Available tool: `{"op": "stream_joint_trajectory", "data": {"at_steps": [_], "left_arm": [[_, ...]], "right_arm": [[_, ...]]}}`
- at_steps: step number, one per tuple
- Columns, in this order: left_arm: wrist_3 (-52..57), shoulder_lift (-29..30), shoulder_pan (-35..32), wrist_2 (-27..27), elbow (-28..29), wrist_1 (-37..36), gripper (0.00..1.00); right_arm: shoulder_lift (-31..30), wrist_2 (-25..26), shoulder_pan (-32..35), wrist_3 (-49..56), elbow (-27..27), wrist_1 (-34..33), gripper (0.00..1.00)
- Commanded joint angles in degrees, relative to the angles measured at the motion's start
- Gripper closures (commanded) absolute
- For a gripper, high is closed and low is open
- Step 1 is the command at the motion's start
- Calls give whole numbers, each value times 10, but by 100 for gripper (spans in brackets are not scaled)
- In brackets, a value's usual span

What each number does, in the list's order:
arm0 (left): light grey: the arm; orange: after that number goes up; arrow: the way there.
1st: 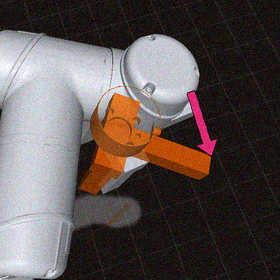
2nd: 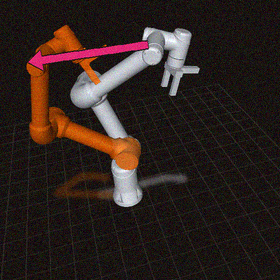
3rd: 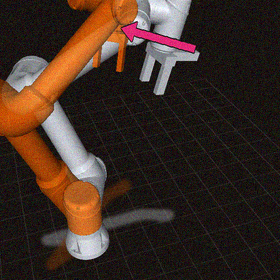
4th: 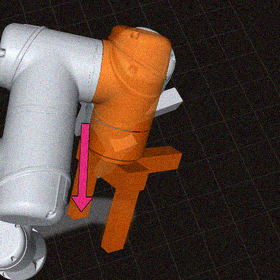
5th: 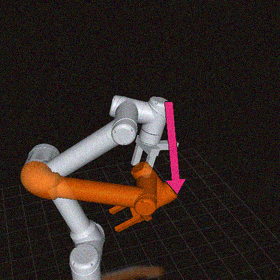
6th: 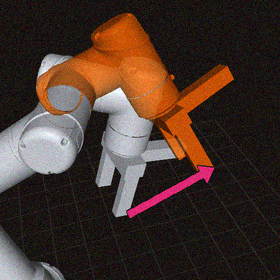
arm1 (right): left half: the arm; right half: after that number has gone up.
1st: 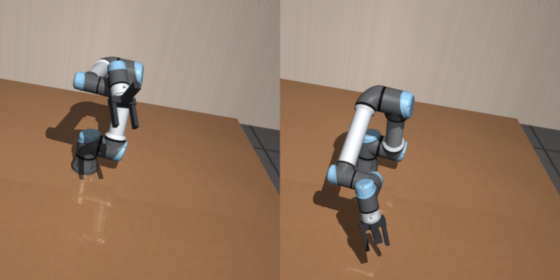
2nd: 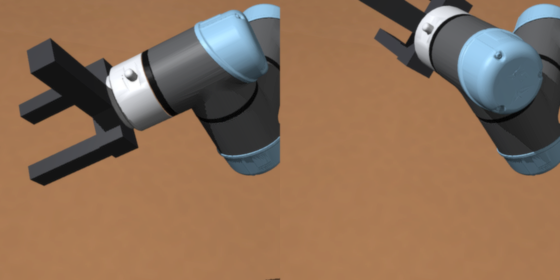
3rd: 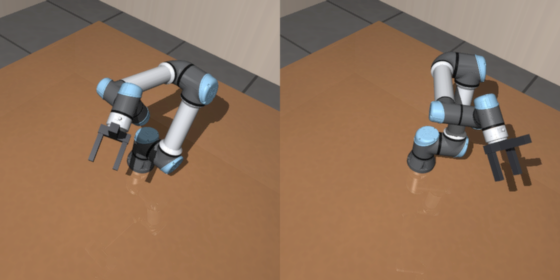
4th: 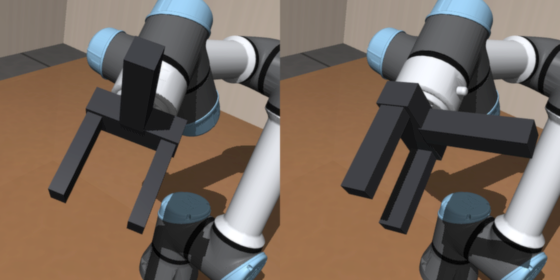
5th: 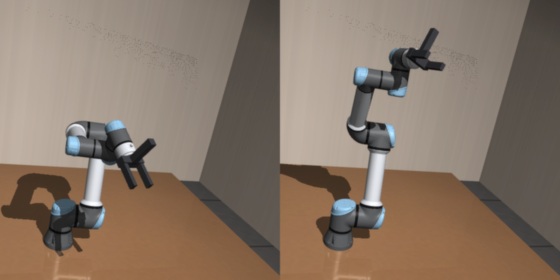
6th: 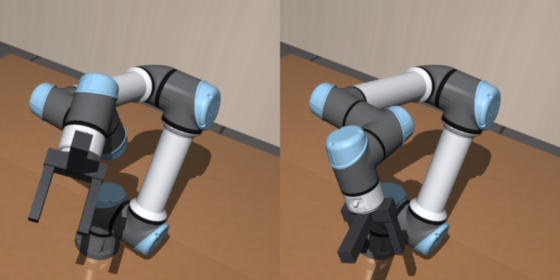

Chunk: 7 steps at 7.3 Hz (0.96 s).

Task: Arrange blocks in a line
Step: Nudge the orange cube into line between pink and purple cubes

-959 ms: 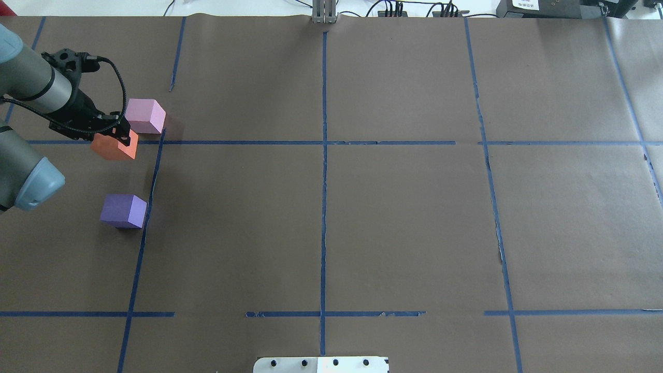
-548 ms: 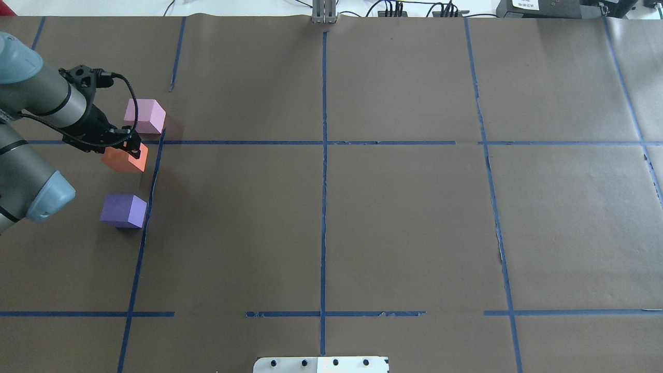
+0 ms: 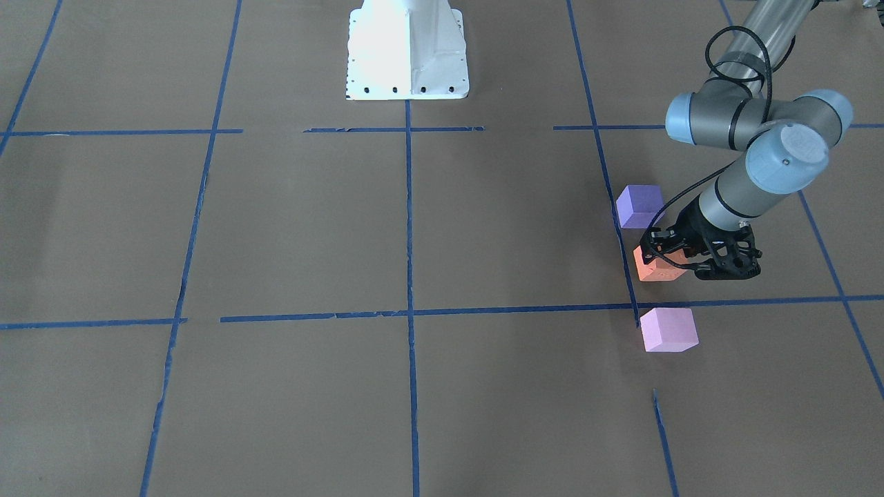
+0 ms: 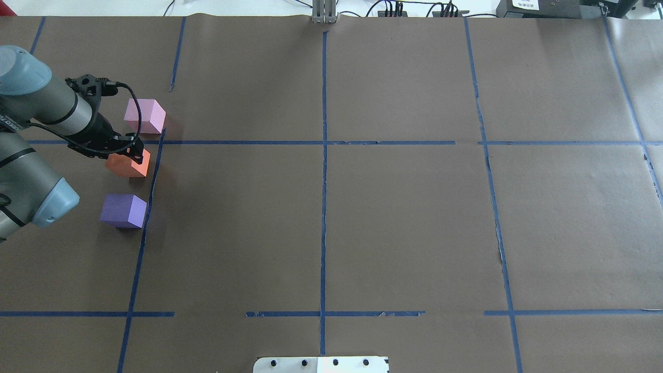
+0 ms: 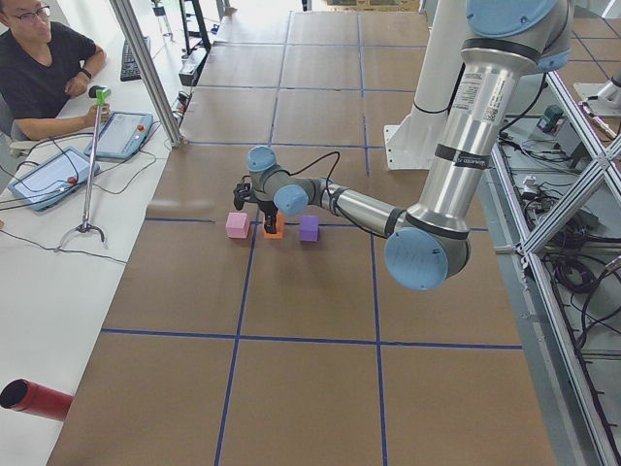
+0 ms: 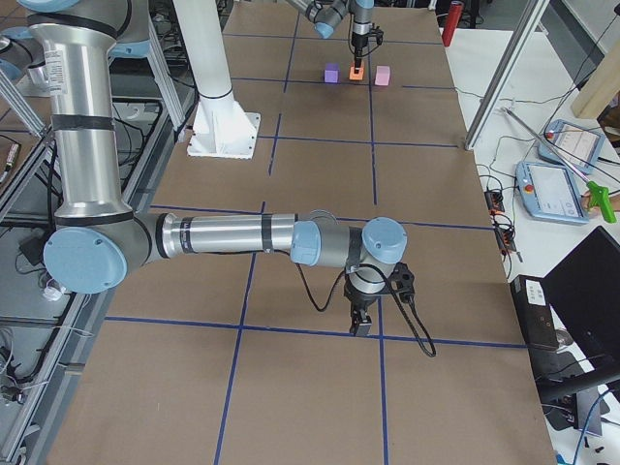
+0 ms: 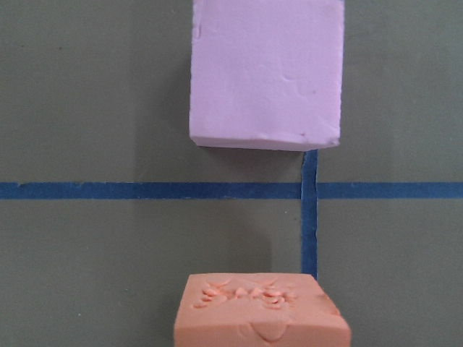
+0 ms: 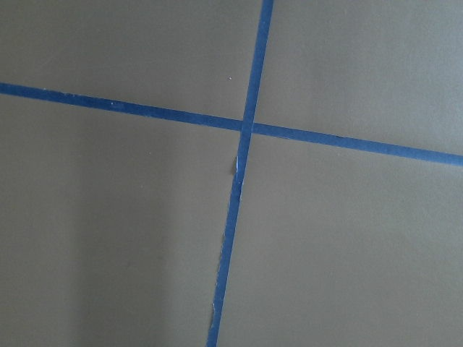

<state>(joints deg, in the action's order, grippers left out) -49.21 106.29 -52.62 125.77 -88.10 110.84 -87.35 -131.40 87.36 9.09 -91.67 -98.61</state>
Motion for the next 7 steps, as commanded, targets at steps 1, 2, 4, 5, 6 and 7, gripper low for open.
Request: {"op": "stream_joint_trajectory", "data": {"at_steps": [1,2,4,5,6,7], "left_arm": [[-1,-3,1,-3,13,21,85],[-1,-3,1,-3,11,21,85],[-2,-3,1,-2,10,21,85],[-2,-3,1,-2,11,21,85],[-7,-1,2,-2,11,21,85],[-22,-1,8,-2,9,23,85]], "right_arm": [[0,0,0,0,0,0,0],[0,0,0,1,0,0,0],[0,0,0,0,0,0,0],[1,0,0,0,0,0,0],[1,0,0,1,0,0,0],[1,0,0,0,0,0,0]]}}
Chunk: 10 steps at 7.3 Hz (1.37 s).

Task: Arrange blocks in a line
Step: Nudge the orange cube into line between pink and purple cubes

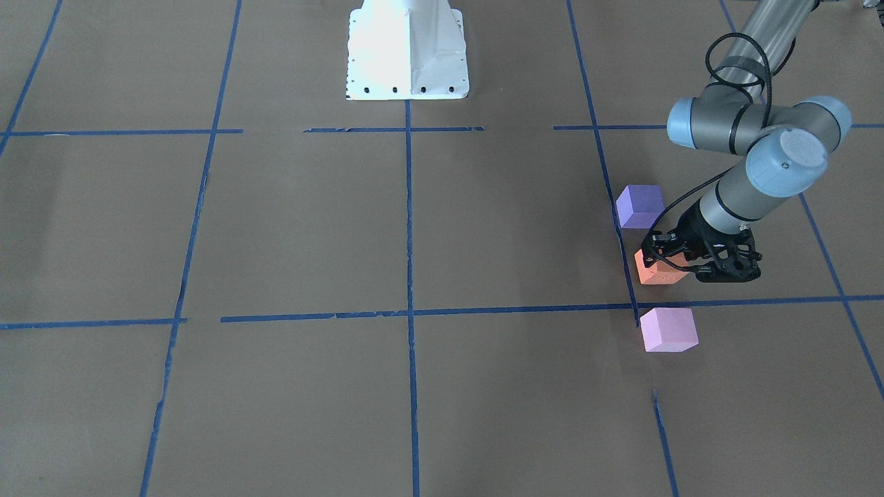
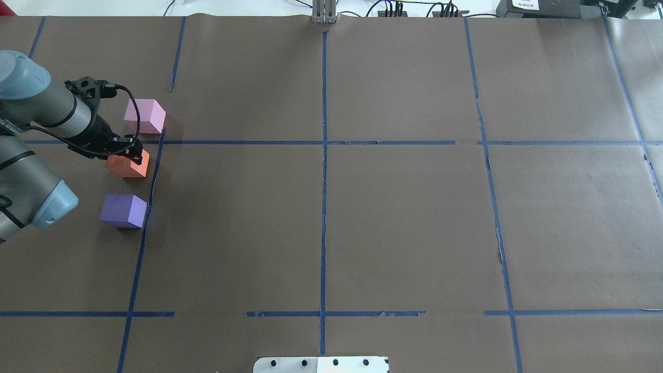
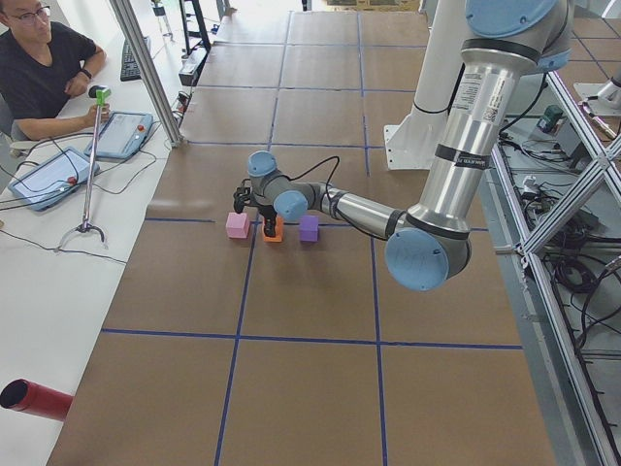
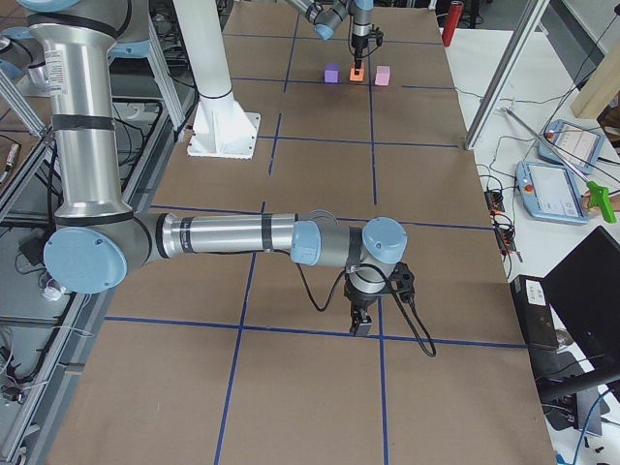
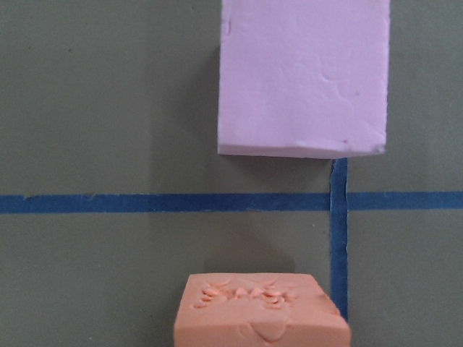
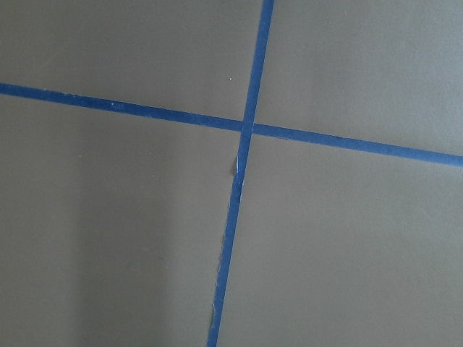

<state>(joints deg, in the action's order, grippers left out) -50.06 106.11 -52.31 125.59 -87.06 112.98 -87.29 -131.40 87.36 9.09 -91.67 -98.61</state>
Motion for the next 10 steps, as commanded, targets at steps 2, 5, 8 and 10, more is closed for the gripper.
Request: {"op": "stream_joint_trajectory", "data": {"at_steps": [2,5,8,10], "left_arm": [[-14,2,7,0,-2,1,85],[-17,1,12,-1,-1,1,81],[-11,0,12,0,-1,1,0],[-11,1,12,0,-3,1,0]], "right_arm": [[0,0,0,0,0,0,0],[-1,0,0,0,0,0,0],[0,0,0,0,0,0,0],[-1,0,0,0,0,0,0]]}}
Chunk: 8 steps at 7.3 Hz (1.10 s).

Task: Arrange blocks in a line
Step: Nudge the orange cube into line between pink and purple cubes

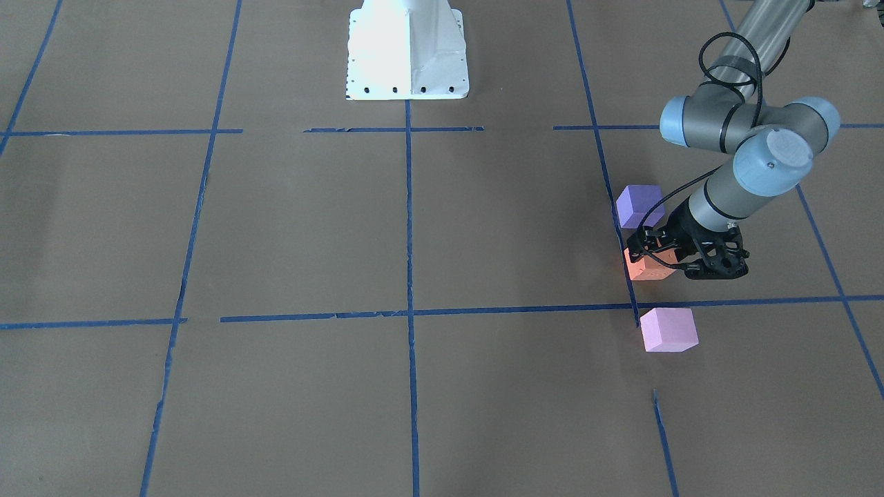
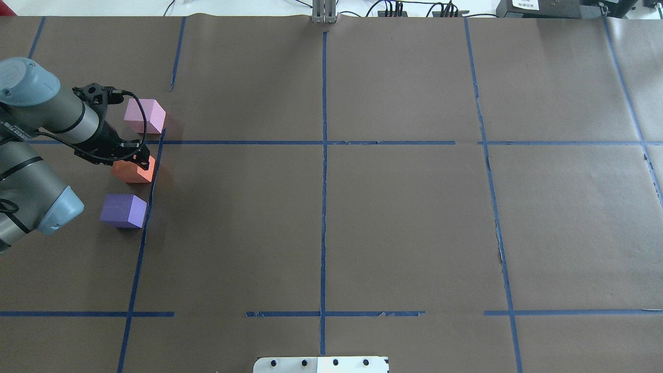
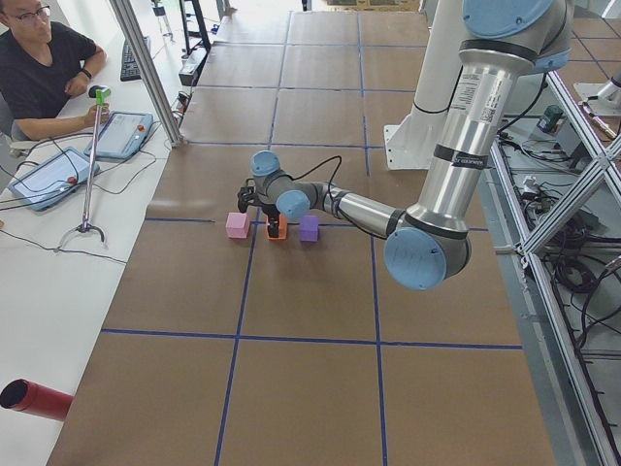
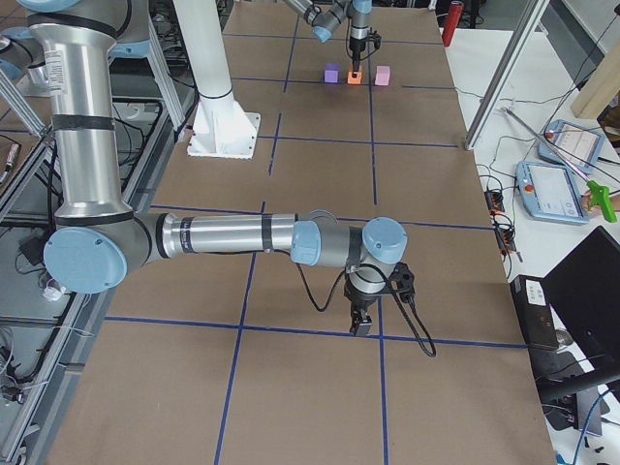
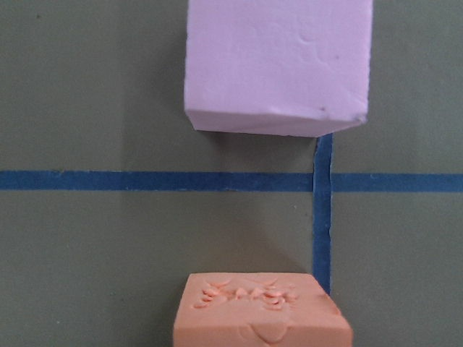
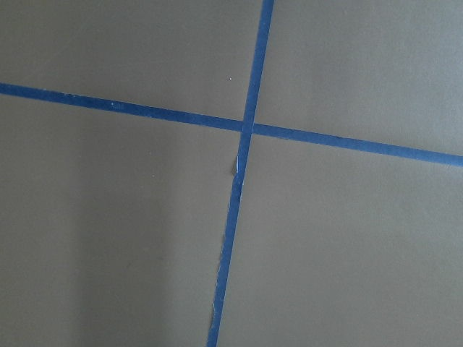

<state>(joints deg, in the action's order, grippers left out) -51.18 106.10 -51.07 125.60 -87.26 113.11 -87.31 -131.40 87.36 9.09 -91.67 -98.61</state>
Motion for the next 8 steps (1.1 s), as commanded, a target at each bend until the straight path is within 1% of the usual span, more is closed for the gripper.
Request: {"op": "stream_joint_trajectory", "data": {"at_steps": [1,3,4,6,7,8], "left_arm": [[1,2,0,0,-3,0,0],[2,-2,-2,2,-25,-2,0],[2,-2,-4,2,-52,-12,0],[4,-5,-9,2,-106,-67,0],[5,-5,-20,0,-122,-89,0],[5,-4,-45,0,-128,-98,0]], "right_arm": [[-1,0,0,0,0,0,0],[0,0,0,0,0,0,0],[0,0,0,0,0,0,0],[0,0,0,0,0,0,0],[0,0,0,0,0,0,0],[0,0,0,0,0,0,0]]}}
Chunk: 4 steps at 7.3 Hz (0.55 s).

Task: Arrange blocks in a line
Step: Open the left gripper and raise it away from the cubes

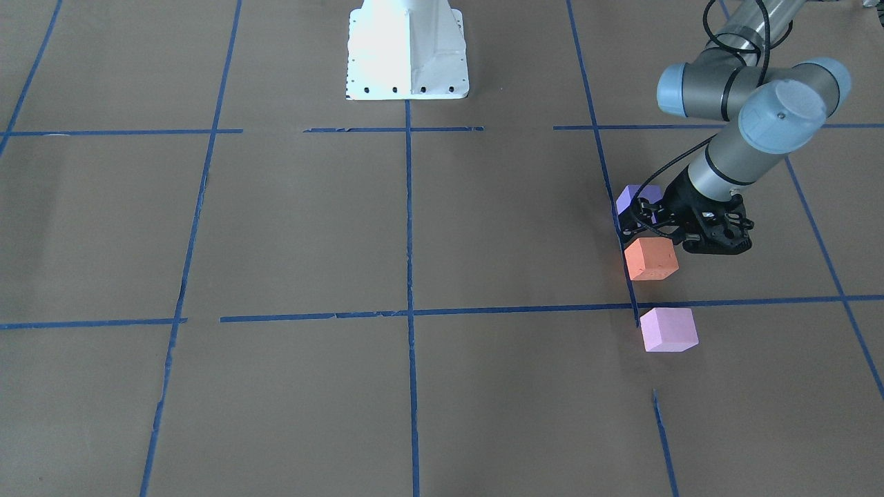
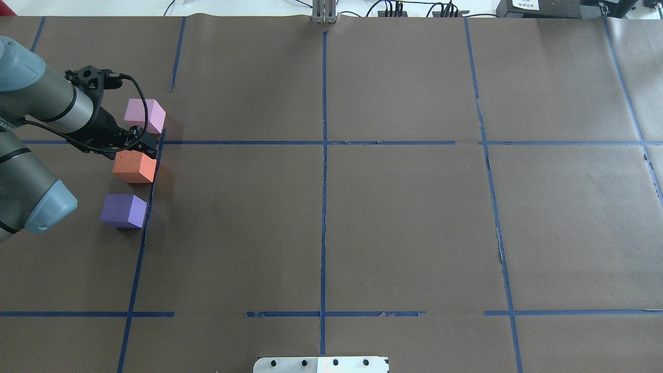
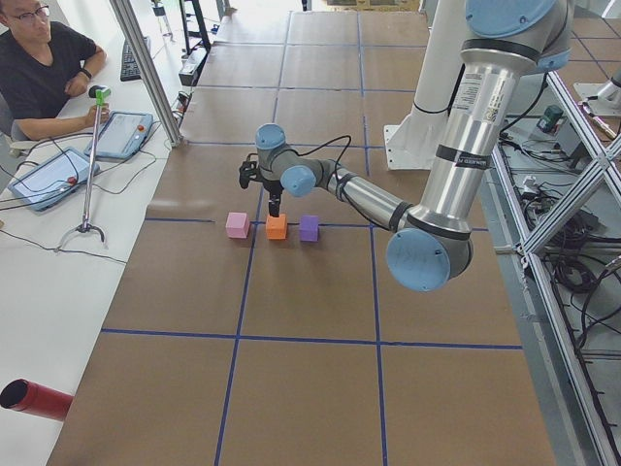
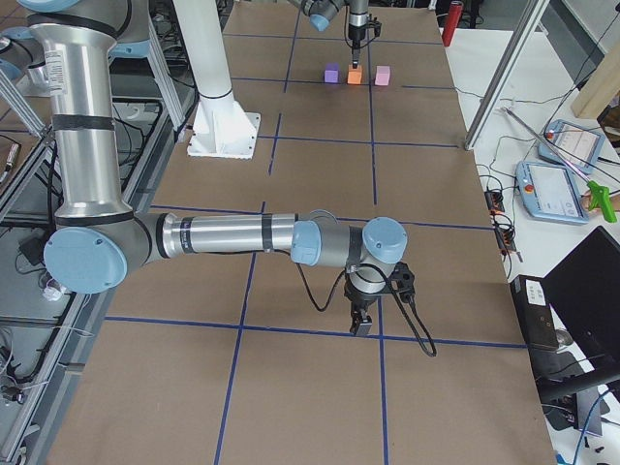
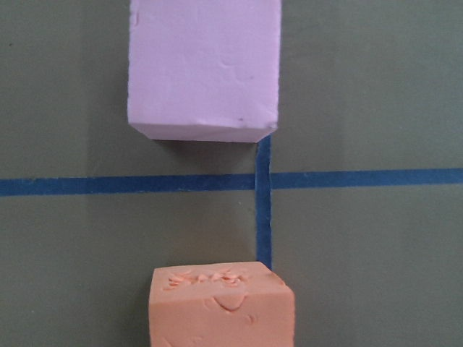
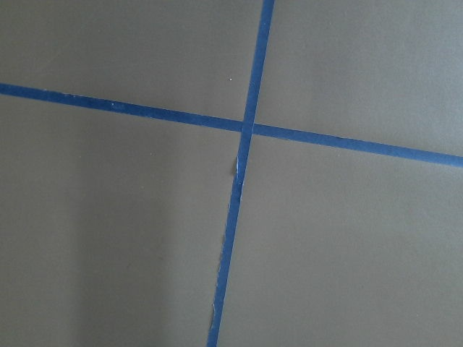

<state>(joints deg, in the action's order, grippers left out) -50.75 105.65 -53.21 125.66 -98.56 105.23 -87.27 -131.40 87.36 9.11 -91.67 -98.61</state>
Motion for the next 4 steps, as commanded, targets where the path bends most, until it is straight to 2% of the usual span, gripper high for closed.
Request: {"op": "stream_joint_trajectory", "data": {"at_steps": [1,2,4], "left_arm": [[38,0,-52,0,-26,-41,0],[130,1,-63,-1,-27,-83,0],[270,-28,-136,2,-16,-93,0]], "right_arm": [[0,0,0,0,0,0,0],[-1,0,0,-1,0,0,0],[0,0,0,0,0,0,0]]}}
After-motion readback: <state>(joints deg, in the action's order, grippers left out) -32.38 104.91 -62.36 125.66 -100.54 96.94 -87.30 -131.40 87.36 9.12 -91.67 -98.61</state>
